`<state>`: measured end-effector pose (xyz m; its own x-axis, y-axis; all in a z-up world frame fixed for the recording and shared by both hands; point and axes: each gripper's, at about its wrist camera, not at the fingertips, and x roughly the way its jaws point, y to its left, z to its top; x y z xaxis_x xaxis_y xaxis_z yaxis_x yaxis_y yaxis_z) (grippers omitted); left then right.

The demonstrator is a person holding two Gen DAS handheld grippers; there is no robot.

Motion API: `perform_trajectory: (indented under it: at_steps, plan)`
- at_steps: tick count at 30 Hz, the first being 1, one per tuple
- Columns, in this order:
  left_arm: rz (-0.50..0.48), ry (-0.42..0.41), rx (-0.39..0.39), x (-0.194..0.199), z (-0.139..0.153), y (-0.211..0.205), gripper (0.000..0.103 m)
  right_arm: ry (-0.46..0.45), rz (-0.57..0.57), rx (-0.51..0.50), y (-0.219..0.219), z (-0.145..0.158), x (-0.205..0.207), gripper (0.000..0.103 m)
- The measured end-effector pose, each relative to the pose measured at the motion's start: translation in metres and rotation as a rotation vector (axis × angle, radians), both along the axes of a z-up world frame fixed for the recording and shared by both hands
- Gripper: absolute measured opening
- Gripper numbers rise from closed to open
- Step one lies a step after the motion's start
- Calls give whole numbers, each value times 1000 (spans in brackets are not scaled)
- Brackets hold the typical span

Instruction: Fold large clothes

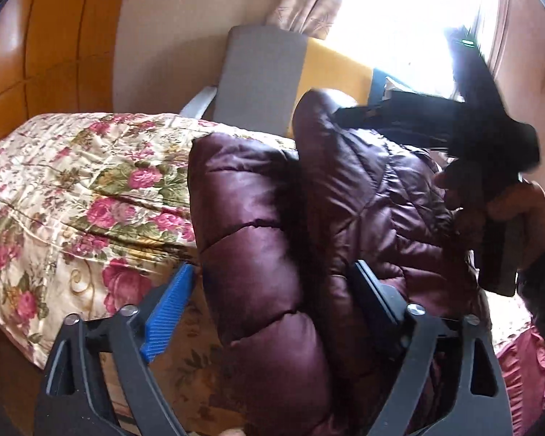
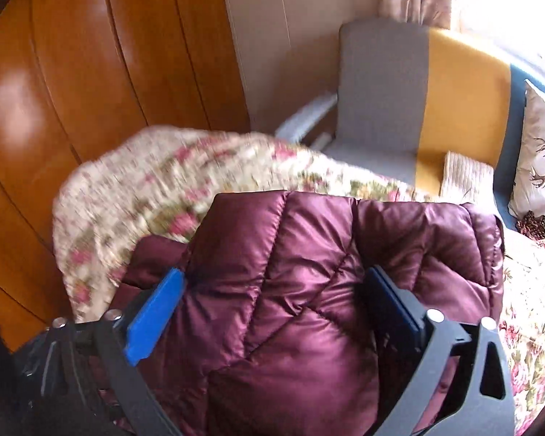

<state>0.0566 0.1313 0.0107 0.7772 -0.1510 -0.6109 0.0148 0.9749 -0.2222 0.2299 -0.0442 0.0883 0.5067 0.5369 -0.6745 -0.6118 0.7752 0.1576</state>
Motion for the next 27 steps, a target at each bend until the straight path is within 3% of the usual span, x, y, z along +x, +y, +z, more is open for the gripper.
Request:
perform_trajectory:
  at_steps: [6, 9, 12, 18, 27]
  plan:
    - [-12, -18, 23, -4, 6, -9, 92, -15, -78, 153, -53, 26, -35, 101]
    - [-13, -16, 27, -4, 7, -7, 98, 15, -129, 217, -89, 25, -53, 101]
    - [-21, -13, 21, -3, 6, -4, 99, 58, -190, 255, -124, 11, -69, 101]
    - [-34, -12, 12, -3, 4, -4, 99, 232, -292, 322, -179, -37, -84, 101]
    - [-56, -8, -34, 0, 0, 2, 99, 374, -242, 432, -190, -71, -80, 101]
